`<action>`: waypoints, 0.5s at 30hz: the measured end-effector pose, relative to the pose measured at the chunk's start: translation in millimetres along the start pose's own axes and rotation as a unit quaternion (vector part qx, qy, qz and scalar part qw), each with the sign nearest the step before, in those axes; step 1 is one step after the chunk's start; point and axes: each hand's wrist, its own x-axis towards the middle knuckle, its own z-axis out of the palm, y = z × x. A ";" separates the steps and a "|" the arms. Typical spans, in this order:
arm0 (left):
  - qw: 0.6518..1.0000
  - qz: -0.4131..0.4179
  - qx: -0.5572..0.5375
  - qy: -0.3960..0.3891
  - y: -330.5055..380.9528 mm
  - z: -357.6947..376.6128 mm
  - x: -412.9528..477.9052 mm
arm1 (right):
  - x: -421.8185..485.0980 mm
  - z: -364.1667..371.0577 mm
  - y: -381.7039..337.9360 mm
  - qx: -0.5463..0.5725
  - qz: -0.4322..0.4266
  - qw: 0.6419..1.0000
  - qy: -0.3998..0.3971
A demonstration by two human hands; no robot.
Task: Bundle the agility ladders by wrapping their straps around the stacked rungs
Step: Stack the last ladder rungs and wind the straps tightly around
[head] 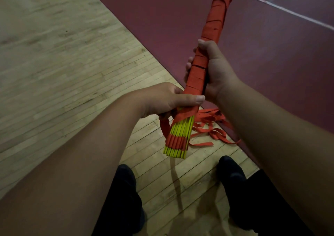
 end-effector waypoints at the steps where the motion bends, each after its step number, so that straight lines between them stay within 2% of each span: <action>1: 1.000 0.000 0.024 0.002 1.2 -3.0 -0.4 | 1.0 -0.7 -0.5 -0.007 -0.001 1.000 0.006; 6: 0.990 -0.012 0.137 0.029 -0.4 -13.3 0.1 | 4.3 -3.8 2.4 -0.083 -0.043 0.994 0.054; 13: 0.994 -0.018 0.106 0.021 -5.6 -8.6 1.2 | 1.5 0.1 13.6 -0.134 -0.051 0.989 0.040; 15: 0.992 -0.022 0.126 0.022 -4.9 -7.9 1.7 | 1.5 2.3 15.3 -0.155 -0.065 0.985 0.045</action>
